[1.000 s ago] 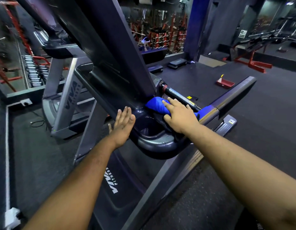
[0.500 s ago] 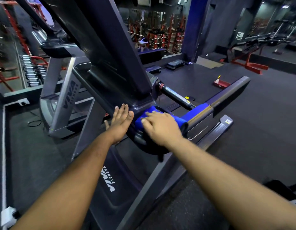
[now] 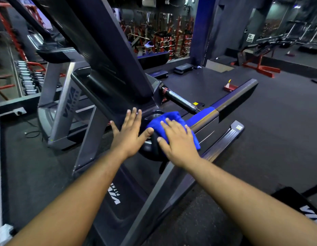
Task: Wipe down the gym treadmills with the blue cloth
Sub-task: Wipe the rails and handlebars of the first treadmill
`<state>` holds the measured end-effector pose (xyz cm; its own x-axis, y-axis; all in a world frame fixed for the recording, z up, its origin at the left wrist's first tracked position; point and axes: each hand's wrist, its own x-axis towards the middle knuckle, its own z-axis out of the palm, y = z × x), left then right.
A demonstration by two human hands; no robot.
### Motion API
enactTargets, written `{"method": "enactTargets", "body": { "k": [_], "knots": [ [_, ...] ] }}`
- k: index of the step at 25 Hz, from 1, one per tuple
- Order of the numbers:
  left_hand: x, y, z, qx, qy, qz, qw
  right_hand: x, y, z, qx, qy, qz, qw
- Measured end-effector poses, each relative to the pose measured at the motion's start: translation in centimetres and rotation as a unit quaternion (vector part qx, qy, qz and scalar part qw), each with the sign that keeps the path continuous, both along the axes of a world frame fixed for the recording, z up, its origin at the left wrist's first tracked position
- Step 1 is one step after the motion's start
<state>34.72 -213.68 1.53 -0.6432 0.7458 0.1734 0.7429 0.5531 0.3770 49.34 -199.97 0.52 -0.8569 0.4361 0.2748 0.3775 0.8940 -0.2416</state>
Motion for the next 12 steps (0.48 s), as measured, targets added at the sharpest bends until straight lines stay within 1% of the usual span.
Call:
{"method": "enactTargets", "body": {
  "k": [2, 3, 5, 7, 8, 10, 12],
  "knots": [
    [1.1, 1.1, 0.4, -0.029, 0.032, -0.008, 0.999, 1.1, 0.9, 0.0, 0.042, -0.009, 0.051, 0.998],
    [1.6, 1.6, 0.6, -0.044, 0.047, -0.01, 0.998, 1.1, 2.5, 0.4, 0.054, -0.016, 0.047, 0.997],
    [2.4, 2.6, 0.9, -0.064, 0.072, -0.011, 0.995, -0.3, 5.9, 1.4, 0.039, -0.06, 0.001, 0.997],
    [3.1, 3.7, 0.8, -0.082, 0.083, -0.012, 0.993, -3.1, 8.2, 2.7, 0.005, -0.115, -0.007, 0.993],
    [3.5, 4.1, 0.8, -0.092, 0.088, -0.009, 0.992, -4.6, 8.7, 3.4, -0.014, -0.138, 0.015, 0.99],
    [3.9, 4.7, 0.5, -0.096, 0.099, 0.014, 0.99, -7.4, 9.5, 4.9, -0.094, -0.169, 0.076, 0.978],
    [4.0, 5.0, 0.5, -0.095, 0.1, 0.032, 0.99, -9.3, 10.3, 6.0, -0.175, -0.174, 0.118, 0.962]
  ]
}}
